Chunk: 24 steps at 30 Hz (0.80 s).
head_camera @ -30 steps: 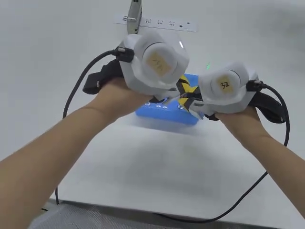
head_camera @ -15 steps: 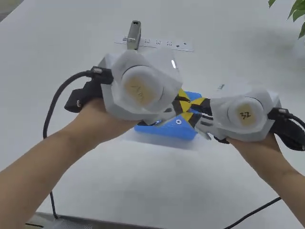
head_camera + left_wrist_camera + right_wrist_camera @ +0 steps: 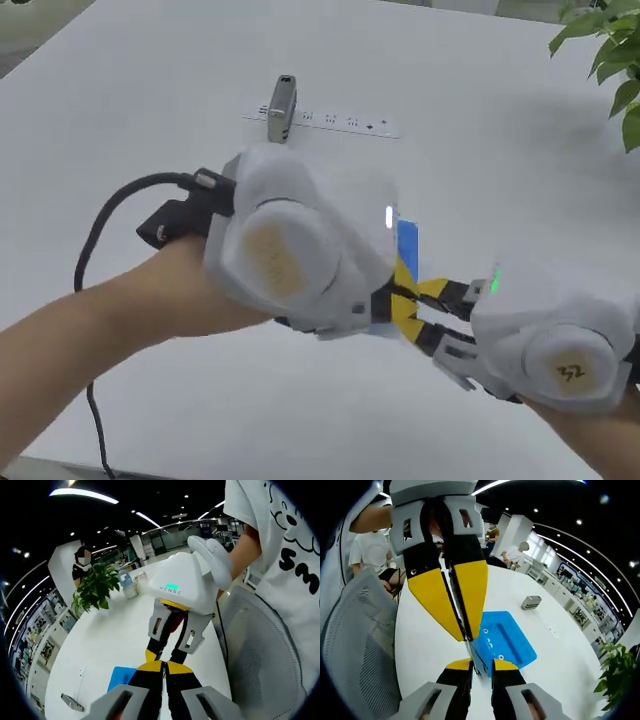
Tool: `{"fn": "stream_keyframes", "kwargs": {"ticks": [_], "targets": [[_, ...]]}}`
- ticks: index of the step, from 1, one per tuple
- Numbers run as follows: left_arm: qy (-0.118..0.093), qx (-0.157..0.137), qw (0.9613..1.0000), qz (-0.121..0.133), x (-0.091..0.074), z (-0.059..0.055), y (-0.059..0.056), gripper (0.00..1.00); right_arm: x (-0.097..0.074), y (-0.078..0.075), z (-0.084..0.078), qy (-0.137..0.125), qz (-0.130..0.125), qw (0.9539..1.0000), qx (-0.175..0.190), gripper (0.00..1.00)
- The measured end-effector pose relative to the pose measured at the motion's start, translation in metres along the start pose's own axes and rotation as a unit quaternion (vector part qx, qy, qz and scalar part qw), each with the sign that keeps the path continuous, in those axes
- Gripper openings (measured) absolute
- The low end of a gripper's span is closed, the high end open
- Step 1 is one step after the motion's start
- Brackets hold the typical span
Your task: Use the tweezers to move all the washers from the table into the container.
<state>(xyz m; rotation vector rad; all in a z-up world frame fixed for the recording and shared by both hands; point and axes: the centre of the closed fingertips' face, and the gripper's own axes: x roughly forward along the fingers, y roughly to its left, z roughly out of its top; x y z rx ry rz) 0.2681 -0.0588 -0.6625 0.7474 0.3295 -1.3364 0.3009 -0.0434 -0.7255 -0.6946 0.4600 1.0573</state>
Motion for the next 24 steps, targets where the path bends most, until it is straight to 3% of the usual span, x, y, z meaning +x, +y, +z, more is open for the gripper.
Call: {"fn": "stream_keyframes", "kwargs": {"ticks": [3, 8, 13, 16, 20, 24], "targets": [[0.005, 0.004, 0.9999, -0.011, 0.002, -0.005, -0.003, 0.00, 0.002, 0.009, -0.005, 0.009, 0.013, 0.9998, -0.009, 0.07], [0.019, -0.007, 0.9994, -0.028, 0.010, -0.025, -0.009, 0.00, 0.011, 0.024, -0.020, 0.042, 0.030, 0.9976, -0.047, 0.05], [0.051, -0.018, 0.9974, -0.048, 0.016, -0.059, -0.023, 0.00, 0.025, 0.040, -0.035, 0.057, 0.057, 0.9959, -0.042, 0.05], [0.059, -0.037, 0.9958, -0.059, 0.021, -0.077, -0.031, 0.00, 0.035, 0.053, -0.045, 0.070, 0.074, 0.9933, -0.054, 0.05], [0.091, -0.044, 0.9927, -0.067, 0.029, -0.109, -0.043, 0.00, 0.046, 0.066, -0.057, 0.089, 0.088, 0.9871, -0.100, 0.04], [0.113, -0.061, 0.9890, -0.074, 0.035, -0.134, -0.051, 0.00, 0.056, 0.075, -0.062, 0.100, 0.100, 0.9795, -0.144, 0.05]]}}
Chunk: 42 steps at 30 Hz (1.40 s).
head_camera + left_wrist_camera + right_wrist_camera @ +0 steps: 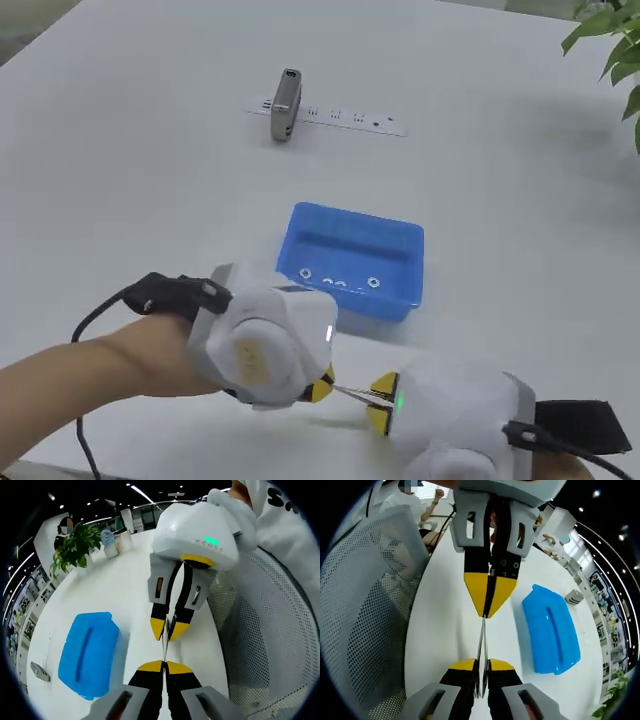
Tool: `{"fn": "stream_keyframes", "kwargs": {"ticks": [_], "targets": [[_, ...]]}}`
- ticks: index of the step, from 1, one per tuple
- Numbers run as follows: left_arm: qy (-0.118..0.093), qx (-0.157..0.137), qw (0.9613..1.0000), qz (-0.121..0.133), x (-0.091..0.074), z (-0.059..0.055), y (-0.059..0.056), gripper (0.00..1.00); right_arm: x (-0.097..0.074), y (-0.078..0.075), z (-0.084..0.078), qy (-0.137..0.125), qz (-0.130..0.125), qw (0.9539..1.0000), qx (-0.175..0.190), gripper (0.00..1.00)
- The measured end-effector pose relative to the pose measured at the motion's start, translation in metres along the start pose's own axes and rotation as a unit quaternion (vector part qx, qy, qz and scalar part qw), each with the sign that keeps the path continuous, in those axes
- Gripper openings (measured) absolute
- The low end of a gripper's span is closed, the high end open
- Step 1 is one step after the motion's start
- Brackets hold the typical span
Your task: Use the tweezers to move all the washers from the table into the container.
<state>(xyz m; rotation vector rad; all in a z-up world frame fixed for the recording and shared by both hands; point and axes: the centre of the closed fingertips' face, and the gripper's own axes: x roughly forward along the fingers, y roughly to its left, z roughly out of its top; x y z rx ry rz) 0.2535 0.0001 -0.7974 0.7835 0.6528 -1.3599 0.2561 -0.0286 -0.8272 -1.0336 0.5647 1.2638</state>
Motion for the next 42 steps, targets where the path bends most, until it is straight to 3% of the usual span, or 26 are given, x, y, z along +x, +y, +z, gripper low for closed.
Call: {"fn": "stream_keyframes", "kwargs": {"ticks": [4, 6, 11, 14, 16, 18, 20, 22, 26, 29, 30, 31, 33, 35, 36, 37, 38, 40, 42], "targets": [[0.011, -0.008, 0.9999, -0.002, 0.006, -0.012, -0.002, 0.00, 0.006, 0.002, 0.002, 0.001, 0.007, 1.0000, -0.005, 0.05], [0.021, -0.008, 0.9998, 0.001, 0.008, -0.019, -0.002, 0.00, 0.006, 0.001, 0.003, -0.009, 0.006, 0.9999, 0.010, 0.05], [0.027, -0.014, 0.9995, -0.005, 0.014, -0.027, -0.003, 0.00, 0.008, 0.002, 0.005, -0.025, 0.020, 0.9961, 0.082, 0.07], [0.045, -0.008, 0.9989, -0.008, 0.019, -0.033, -0.003, 0.00, 0.008, 0.001, 0.004, -0.030, 0.023, 0.9937, 0.106, 0.07], [0.041, -0.019, 0.9989, -0.011, 0.018, -0.031, -0.001, 0.00, 0.008, 0.000, 0.003, -0.030, 0.019, 0.9904, 0.133, 0.08], [0.041, -0.025, 0.9988, -0.014, 0.018, -0.032, -0.001, 0.00, 0.006, -0.004, 0.000, -0.031, 0.004, 0.9858, 0.165, 0.12], [0.038, -0.018, 0.9989, -0.018, 0.019, -0.032, -0.001, 0.00, 0.004, -0.002, -0.003, -0.031, 0.013, 0.9794, 0.199, 0.17], [0.035, -0.057, 0.9976, -0.015, 0.019, -0.032, 0.000, 0.00, 0.000, -0.002, -0.007, -0.035, 0.007, 0.9739, 0.224, 0.20], [0.032, -0.017, 0.9993, -0.012, 0.019, -0.031, -0.002, 0.00, -0.014, -0.002, -0.011, -0.037, -0.003, 0.9655, 0.258, 0.26], [0.039, -0.042, 0.9983, -0.002, 0.018, -0.031, -0.002, 0.00, -0.030, -0.005, -0.011, -0.047, -0.021, 0.9575, 0.284, 0.32], [0.040, -0.063, 0.9972, 0.012, 0.017, -0.032, -0.001, 0.03, -0.036, -0.008, -0.010, -0.053, -0.029, 0.9512, 0.303, 0.34], [0.037, -0.075, 0.9965, 0.001, 0.015, -0.032, -0.006, 0.07, -0.041, -0.010, -0.010, -0.057, -0.035, 0.9476, 0.312, 0.35], [0.039, -0.127, 0.9909, 0.021, 0.012, -0.036, -0.002, 0.14, -0.048, -0.014, -0.011, -0.061, -0.044, 0.9394, 0.334, 0.41], [0.036, -0.153, 0.9871, 0.027, 0.008, -0.039, -0.006, 0.18, -0.056, -0.017, -0.010, -0.071, -0.052, 0.9285, 0.361, 0.47], [0.035, -0.179, 0.9826, 0.039, 0.006, -0.041, -0.007, 0.21, -0.058, -0.019, -0.010, -0.073, -0.057, 0.9256, 0.367, 0.49], [0.034, -0.190, 0.9803, 0.042, 0.005, -0.042, -0.007, 0.23, -0.061, -0.022, -0.010, -0.076, -0.065, 0.9224, 0.373, 0.51], [0.037, -0.221, 0.9734, 0.049, 0.001, -0.045, -0.011, 0.27, -0.065, -0.024, -0.009, -0.081, -0.071, 0.9175, 0.383, 0.55], [0.023, -0.238, 0.9686, 0.067, -0.004, -0.044, -0.012, 0.33, -0.070, -0.027, -0.009, -0.090, -0.078, 0.9054, 0.408, 0.60], [0.013, -0.279, 0.9560, 0.089, -0.015, -0.045, -0.013, 0.37, -0.077, -0.033, -0.008, -0.105, -0.090, 0.8945, 0.425, 0.65]]}}
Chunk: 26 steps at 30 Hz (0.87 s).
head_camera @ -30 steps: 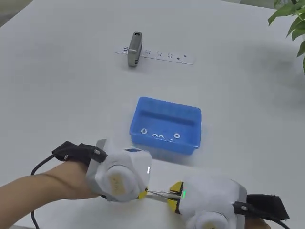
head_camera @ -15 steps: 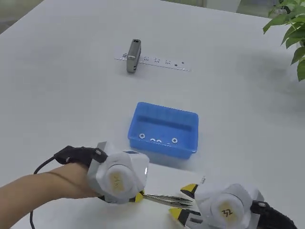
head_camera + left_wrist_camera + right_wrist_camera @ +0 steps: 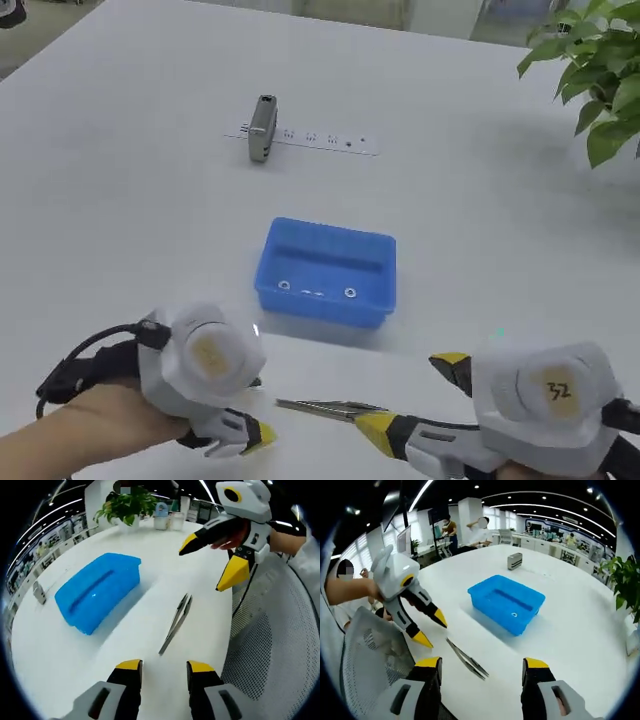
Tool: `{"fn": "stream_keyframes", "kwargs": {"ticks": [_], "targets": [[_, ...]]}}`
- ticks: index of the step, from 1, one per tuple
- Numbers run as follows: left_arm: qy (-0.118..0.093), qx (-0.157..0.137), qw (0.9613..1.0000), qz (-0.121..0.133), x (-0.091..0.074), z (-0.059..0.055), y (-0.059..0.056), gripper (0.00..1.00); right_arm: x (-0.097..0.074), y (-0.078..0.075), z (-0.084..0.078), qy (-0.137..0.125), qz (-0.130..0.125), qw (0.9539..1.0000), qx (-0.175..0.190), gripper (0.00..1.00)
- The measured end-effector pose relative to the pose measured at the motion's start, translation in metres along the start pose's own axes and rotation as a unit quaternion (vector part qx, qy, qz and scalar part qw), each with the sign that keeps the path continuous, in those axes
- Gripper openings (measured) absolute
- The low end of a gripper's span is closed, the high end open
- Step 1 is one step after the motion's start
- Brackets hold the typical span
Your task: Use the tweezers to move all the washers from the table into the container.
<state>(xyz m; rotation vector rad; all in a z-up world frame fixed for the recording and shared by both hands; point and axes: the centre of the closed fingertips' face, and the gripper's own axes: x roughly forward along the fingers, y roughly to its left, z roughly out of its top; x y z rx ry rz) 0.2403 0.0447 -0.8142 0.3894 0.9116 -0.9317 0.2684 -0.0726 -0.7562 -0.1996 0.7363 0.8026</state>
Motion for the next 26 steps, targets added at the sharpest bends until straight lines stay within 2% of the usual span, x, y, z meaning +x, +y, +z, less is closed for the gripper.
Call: {"fn": "stream_keyframes", "kwargs": {"ticks": [1, 2, 3, 4, 6, 8, 9, 10, 14, 15, 17, 18, 19, 22, 23, 26], "targets": [[0.002, -0.034, 0.9994, 0.010, -0.006, -0.003, 0.000, 0.42, -0.002, -0.001, 0.002, -0.004, -0.002, 1.0000, 0.005, 0.66], [0.008, -0.052, 0.9985, 0.012, -0.010, -0.007, 0.000, 0.52, -0.004, -0.005, 0.005, -0.009, -0.007, 0.9999, 0.011, 0.69], [-0.001, -0.068, 0.9975, 0.021, -0.016, -0.008, 0.002, 0.58, -0.006, -0.006, 0.007, -0.012, -0.008, 0.9998, 0.012, 0.71], [-0.006, -0.077, 0.9966, 0.028, -0.021, -0.008, 0.004, 0.61, -0.008, -0.007, 0.009, -0.015, -0.010, 0.9998, 0.013, 0.72], [-0.024, -0.098, 0.9930, 0.061, -0.034, -0.005, 0.011, 0.63, -0.012, -0.012, 0.012, -0.024, -0.023, 0.9993, 0.015, 0.74], [-0.041, -0.120, 0.9880, 0.088, -0.048, -0.001, 0.017, 0.68, -0.015, -0.016, 0.013, -0.028, -0.028, 0.9990, 0.020, 0.76], [-0.060, -0.127, 0.9843, 0.107, -0.055, 0.003, 0.023, 0.71, -0.016, -0.016, 0.013, -0.027, -0.028, 0.9990, 0.022, 0.76], [-0.068, -0.130, 0.9816, 0.122, -0.060, 0.004, 0.028, 0.76, -0.016, -0.017, 0.012, -0.026, -0.031, 0.9989, 0.022, 0.76], [-0.066, -0.137, 0.9758, 0.157, -0.077, -0.002, 0.038, 0.86, -0.018, -0.020, 0.009, -0.023, -0.038, 0.9987, 0.024, 0.78], [-0.071, -0.136, 0.9742, 0.165, -0.080, -0.001, 0.040, 0.88, -0.019, -0.020, 0.008, -0.023, -0.039, 0.9987, 0.025, 0.78], [-0.083, -0.139, 0.9716, 0.172, -0.086, 0.001, 0.041, 0.92, -0.021, -0.021, 0.009, -0.029, -0.040, 0.9984, 0.027, 0.78], [-0.097, -0.158, 0.9664, 0.178, -0.089, 0.003, 0.042, 0.95, -0.022, -0.021, 0.009, -0.031, -0.041, 0.9983, 0.028, 0.78], [-0.105, -0.169, 0.9633, 0.180, -0.091, 0.004, 0.043, 0.99, -0.023, -0.022, 0.009, -0.032, -0.042, 0.9982, 0.030, 0.79], [-0.132, -0.188, 0.9523, 0.201, -0.102, 0.010, 0.050, 0.99, -0.026, -0.024, 0.007, -0.033, -0.046, 0.9979, 0.031, 0.80], [-0.135, -0.189, 0.9519, 0.199, -0.104, 0.011, 0.050, 0.99, -0.027, -0.024, 0.007, -0.034, -0.047, 0.9978, 0.032, 0.80], [-0.145, -0.194, 0.9470, 0.211, -0.109, 0.014, 0.053, 0.99, -0.028, -0.026, 0.009, -0.042, -0.044, 0.9973, 0.041, 0.81]]}}
